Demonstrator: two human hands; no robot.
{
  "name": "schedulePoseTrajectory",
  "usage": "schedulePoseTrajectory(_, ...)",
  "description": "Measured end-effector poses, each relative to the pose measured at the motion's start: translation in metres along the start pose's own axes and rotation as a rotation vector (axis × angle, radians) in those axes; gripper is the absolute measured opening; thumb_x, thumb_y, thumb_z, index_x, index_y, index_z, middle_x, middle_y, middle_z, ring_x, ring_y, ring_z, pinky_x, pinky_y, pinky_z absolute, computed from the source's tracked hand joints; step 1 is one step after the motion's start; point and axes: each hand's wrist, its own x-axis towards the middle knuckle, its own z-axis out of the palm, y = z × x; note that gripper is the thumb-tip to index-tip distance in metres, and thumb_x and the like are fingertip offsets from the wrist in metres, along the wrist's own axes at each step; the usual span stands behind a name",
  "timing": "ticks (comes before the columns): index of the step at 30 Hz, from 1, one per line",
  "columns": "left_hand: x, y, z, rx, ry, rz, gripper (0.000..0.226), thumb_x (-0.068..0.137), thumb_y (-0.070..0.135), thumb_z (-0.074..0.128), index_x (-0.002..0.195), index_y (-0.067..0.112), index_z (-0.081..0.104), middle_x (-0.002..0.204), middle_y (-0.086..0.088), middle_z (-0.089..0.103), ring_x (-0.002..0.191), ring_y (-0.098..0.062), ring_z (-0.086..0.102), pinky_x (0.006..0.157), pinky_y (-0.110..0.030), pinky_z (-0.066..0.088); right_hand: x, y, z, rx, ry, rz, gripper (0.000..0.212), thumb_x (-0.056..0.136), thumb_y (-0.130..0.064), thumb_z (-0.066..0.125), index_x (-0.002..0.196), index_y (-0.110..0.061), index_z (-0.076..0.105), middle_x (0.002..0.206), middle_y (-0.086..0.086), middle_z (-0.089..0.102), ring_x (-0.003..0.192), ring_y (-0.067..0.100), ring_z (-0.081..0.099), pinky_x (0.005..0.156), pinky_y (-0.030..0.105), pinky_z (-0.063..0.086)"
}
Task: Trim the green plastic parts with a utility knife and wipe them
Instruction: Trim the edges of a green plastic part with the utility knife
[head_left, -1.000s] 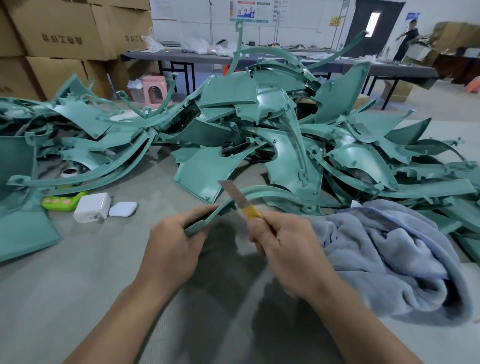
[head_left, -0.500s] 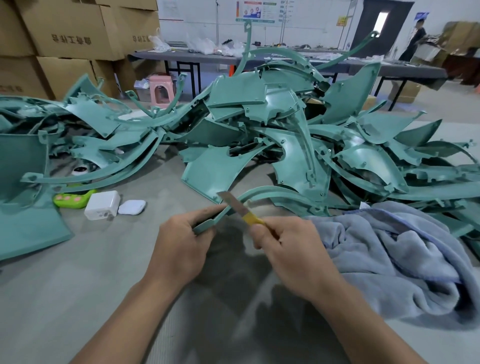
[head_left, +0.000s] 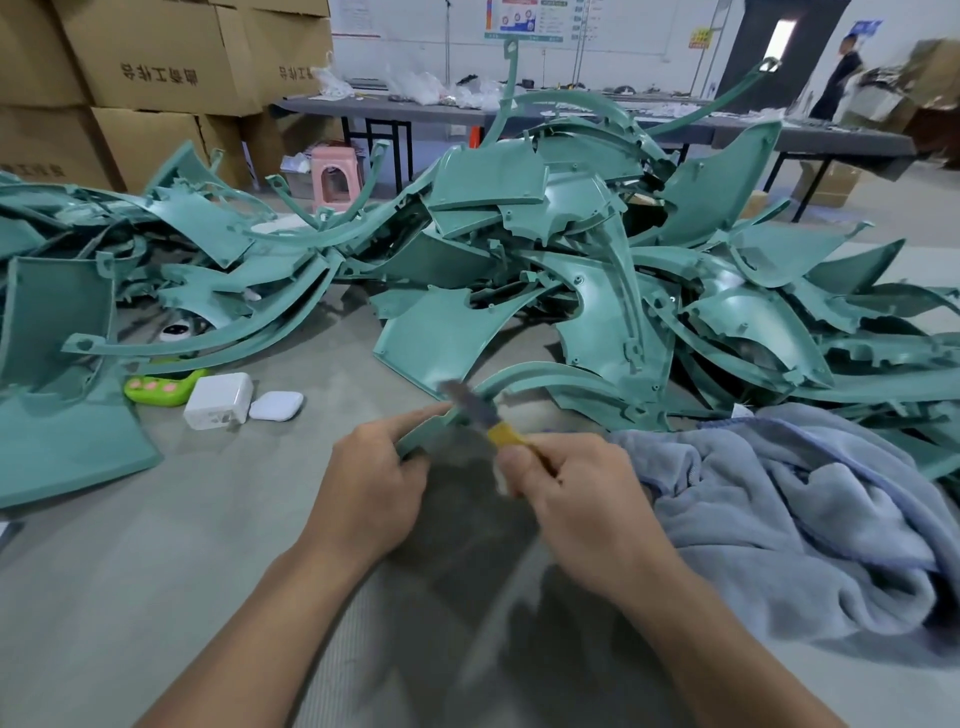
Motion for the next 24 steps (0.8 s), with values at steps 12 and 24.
schedulePoseTrajectory(12, -0.001, -0.002, 0.001, -0.028, 0.000, -0.027, 0.077, 0.081, -0.010, 0.054, 0.105, 0.061, 0.066, 0.067, 0.042, 0.059, 0.069, 0.020, 0.056, 0.060, 0.002, 0.036, 0.010, 0.013, -0.006, 0.022, 0.071, 0.130, 0.044, 0.099, -0.035, 0.056, 0.064, -0.008, 0.052, 0.046, -0.007, 0.040, 0.045, 0.007, 0.036, 0.045, 0.024, 0.026)
schedulePoseTrajectory(24, -0.003, -0.002, 0.001, -0.057, 0.093, 0.078, 0.051, 0.084, 0.001, 0.064, 0.112, 0.043, 0.075, 0.080, 0.048, 0.062, 0.078, 0.022, 0.059, 0.068, 0.003, 0.038, 0.017, 0.025, -0.011, -0.008, 0.043, 0.014, 0.022, 0.099, -0.041, 0.061, 0.086, -0.039, 0.079, 0.158, -0.036, 0.017, 0.148, -0.015, 0.001, 0.110, 0.012, 0.004)
